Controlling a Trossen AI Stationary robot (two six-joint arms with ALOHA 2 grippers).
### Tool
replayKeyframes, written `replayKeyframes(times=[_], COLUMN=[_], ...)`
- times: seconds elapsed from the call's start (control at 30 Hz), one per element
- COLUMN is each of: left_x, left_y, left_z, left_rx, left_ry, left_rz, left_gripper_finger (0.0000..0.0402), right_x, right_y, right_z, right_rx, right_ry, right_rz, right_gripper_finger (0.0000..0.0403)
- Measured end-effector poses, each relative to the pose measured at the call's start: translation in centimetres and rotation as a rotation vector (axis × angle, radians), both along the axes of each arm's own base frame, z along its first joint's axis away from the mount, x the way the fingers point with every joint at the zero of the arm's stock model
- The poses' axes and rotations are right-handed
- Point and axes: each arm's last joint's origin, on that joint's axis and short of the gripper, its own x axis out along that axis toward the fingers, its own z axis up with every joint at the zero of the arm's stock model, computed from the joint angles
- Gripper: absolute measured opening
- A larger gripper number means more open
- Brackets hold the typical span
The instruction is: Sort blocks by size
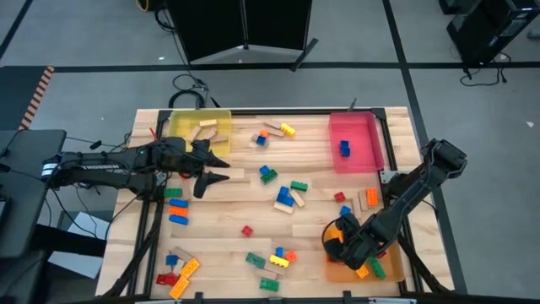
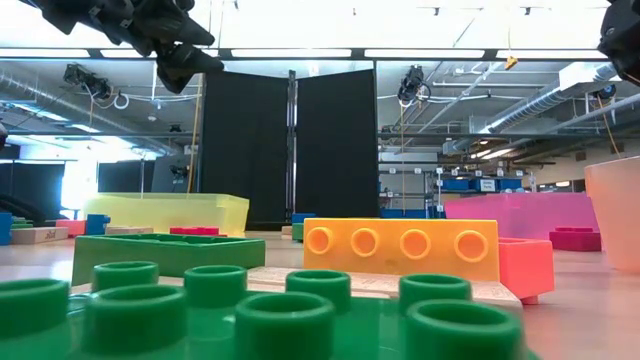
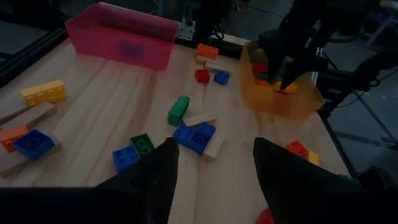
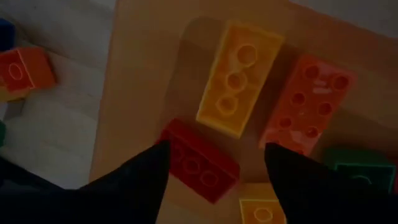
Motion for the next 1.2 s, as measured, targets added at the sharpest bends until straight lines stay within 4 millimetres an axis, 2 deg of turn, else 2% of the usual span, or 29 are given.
replayKeyframes(times=[0.17, 0.43, 0.53, 0.6, 0.73, 0.87, 1.03, 1.2], left_x=[0.0, 0.0, 0.0, 0.0, 0.1, 0.1, 0.0, -0.1], left_y=[0.0, 0.0, 0.0, 0.0, 0.0, 0.0, 0.0, 0.0], left_z=[0.1, 0.1, 0.1, 0.1, 0.1, 0.2, 0.1, -0.3], left_rx=[0.001, 0.001, 0.001, 0.001, 0.002, 0.002, 0.007, 0.002], left_ry=[-0.011, -0.015, -0.015, -0.015, -0.016, -0.017, -0.008, 0.028], left_rz=[-0.001, -0.001, -0.001, -0.001, -0.001, 0.000, -0.002, -0.006], left_gripper_finger=[0.0215, 0.0215, 0.0215, 0.0215, 0.0215, 0.0215, 0.0215, 0.0215], right_x=[0.0, 0.8, 2.0, 3.2, 7.0, 10.9, 15.1, 17.7], right_y=[1.0, 2.6, 2.6, 2.8, 3.4, 3.6, 3.3, 2.7], right_z=[1.6, 9.1, 11.5, 12.3, 12.6, 11.7, 9.5, 5.6], right_rx=[0.002, -0.097, -0.137, -0.171, -0.217, -0.256, -0.302, -0.268], right_ry=[-0.022, -0.223, -0.342, -0.394, -0.417, -0.369, -0.304, -0.194], right_rz=[0.024, 0.074, 0.091, 0.113, 0.193, 0.333, 0.544, 0.684], right_gripper_finger=[0.0286, 0.0260, 0.0249, 0.0243, 0.0236, 0.0231, 0.0223, 0.0220])
